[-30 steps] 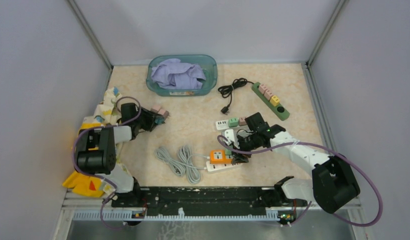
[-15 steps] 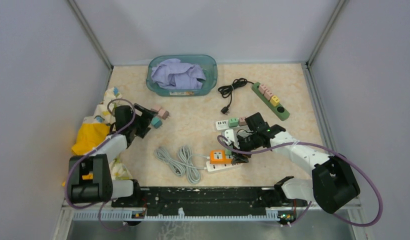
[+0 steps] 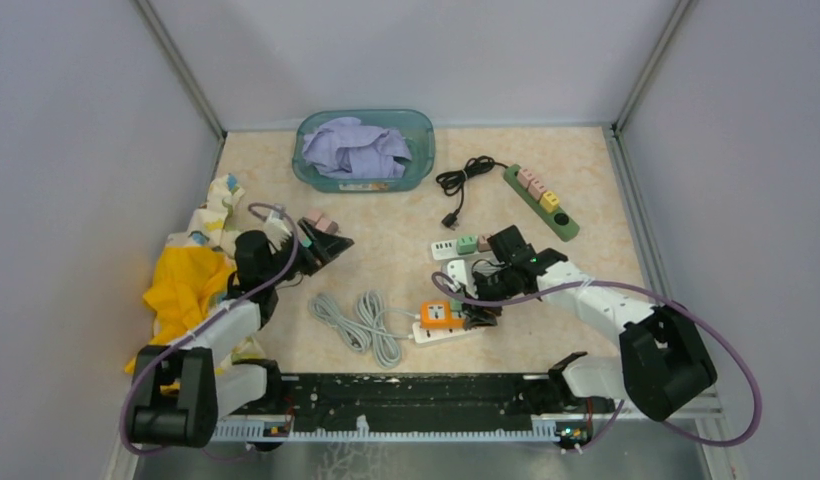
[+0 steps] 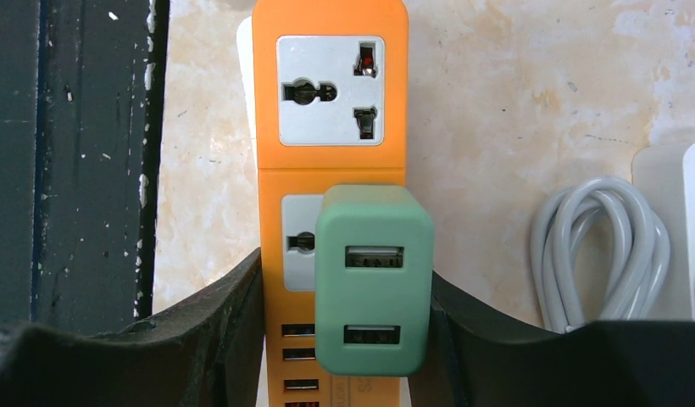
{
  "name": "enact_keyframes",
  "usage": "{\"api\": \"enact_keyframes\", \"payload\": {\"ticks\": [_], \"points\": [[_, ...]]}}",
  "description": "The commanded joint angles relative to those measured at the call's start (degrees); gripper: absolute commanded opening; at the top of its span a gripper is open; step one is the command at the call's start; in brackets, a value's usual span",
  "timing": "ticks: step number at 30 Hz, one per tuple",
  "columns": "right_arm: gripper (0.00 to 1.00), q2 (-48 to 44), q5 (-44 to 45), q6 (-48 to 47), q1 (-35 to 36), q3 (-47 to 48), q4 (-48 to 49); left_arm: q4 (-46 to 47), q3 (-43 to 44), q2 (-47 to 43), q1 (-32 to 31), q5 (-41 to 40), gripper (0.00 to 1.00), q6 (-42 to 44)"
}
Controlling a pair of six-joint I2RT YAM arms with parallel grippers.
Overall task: Pull the plug off the socket
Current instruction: Place the plug at the center of the board, then remove the plug from the socket.
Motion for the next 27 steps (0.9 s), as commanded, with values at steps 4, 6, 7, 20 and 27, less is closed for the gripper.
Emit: {"api": "enact_keyframes", "payload": {"ticks": [4, 6, 7, 20, 27], "points": [[0.30, 2.2, 0.9, -0.8, 3.0, 1.1, 1.7, 14.1, -0.9, -1.7, -13.9, 5.5, 0.98, 9.4], [0.42, 2.2, 0.9, -0.6, 3.1, 0.9, 1.9, 17.9, -2.4, -1.7, -15.5, 5.9, 0.96, 9.5], [0.48, 2.2, 0.9, -0.5, 3.2, 0.8, 2.0, 19.6, -3.3, -1.9, -16.2, 6.1, 0.95, 9.5], [0.78, -1.5, -2.6, -1.7, -0.1, 2.0, -1.3, 26.5, -7.3, -6.7, -28.2, 2.5, 0.94, 20.3], [0.79, -3.6, -6.7, -3.3, -5.1, 2.8, -4.3, 26.3, -6.5, -7.0, -37.3, -1.8, 0.95, 31.2]]}}
